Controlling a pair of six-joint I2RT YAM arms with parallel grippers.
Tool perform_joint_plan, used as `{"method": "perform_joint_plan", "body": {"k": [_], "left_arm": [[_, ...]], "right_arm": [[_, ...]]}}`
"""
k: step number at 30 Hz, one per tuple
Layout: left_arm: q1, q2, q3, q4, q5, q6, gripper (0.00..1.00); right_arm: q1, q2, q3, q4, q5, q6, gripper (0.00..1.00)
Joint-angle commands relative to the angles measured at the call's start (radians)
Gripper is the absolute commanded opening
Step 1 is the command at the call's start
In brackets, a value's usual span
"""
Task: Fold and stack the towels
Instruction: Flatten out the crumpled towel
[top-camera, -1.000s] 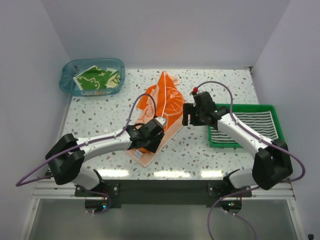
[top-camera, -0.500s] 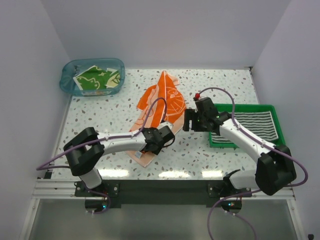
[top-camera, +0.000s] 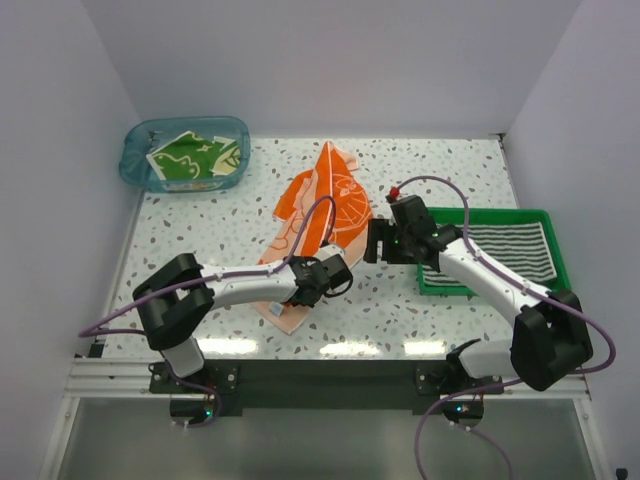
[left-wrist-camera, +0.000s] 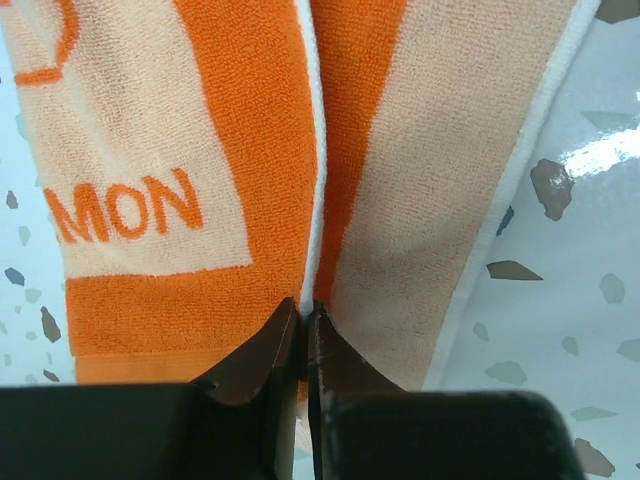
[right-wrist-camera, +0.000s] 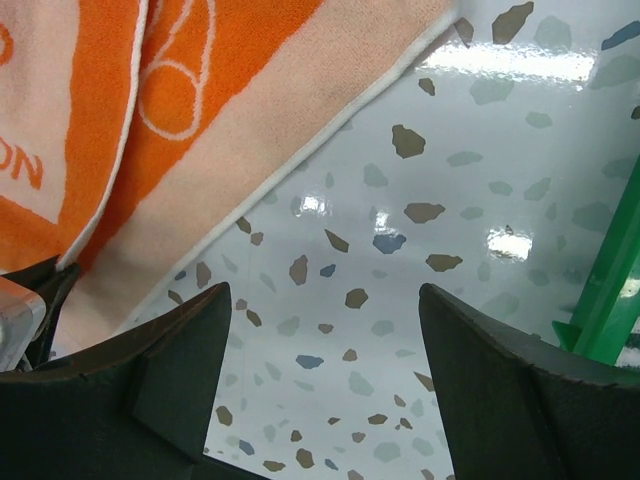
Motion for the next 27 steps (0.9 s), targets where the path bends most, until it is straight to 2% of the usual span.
{"method": "perform_joint_plan", "body": {"k": [1,4,9,12,15,20,23,27], "left_arm": [[-0.004,-0.005,0.047,-0.033,-0.057,-0.023,0.07],[-0.002,-0.026,0.074,-0.066,-0.075,-0.026,0.0],[0.05,-0.083,0.111,-0.102,-0.078,-0.018,0.0],[0.137,-0.128,0.099,-0.087,-0.028,0.003,0.0],[0.257,-0.166,0.074,-0.064,0.015,0.028,0.0],[0.404,-0.201,0.033,-0.03,0.101,0.066,0.0],[0.498,-0.218,0.019,-0.02,0.129,0.085,0.0],[0.625,-0.237,-0.001,-0.004,0.199,0.095,0.0]], "right_arm": [[0.005,-0.018,-0.008,0.044,-0.036,0.018,0.79],[0.034,-0.007,-0.005,0.065,-0.057,0.028,0.79],[0.133,0.072,0.008,0.151,-0.079,0.07,0.75],[0.196,0.127,0.039,0.205,-0.08,0.077,0.68],[0.273,0.221,0.105,0.228,-0.064,0.062,0.56],[0.357,0.409,0.2,0.243,-0.024,0.039,0.53],[0.376,0.479,0.217,0.222,0.005,0.025,0.52],[0.371,0.508,0.211,0.126,0.131,-0.008,0.49]]}}
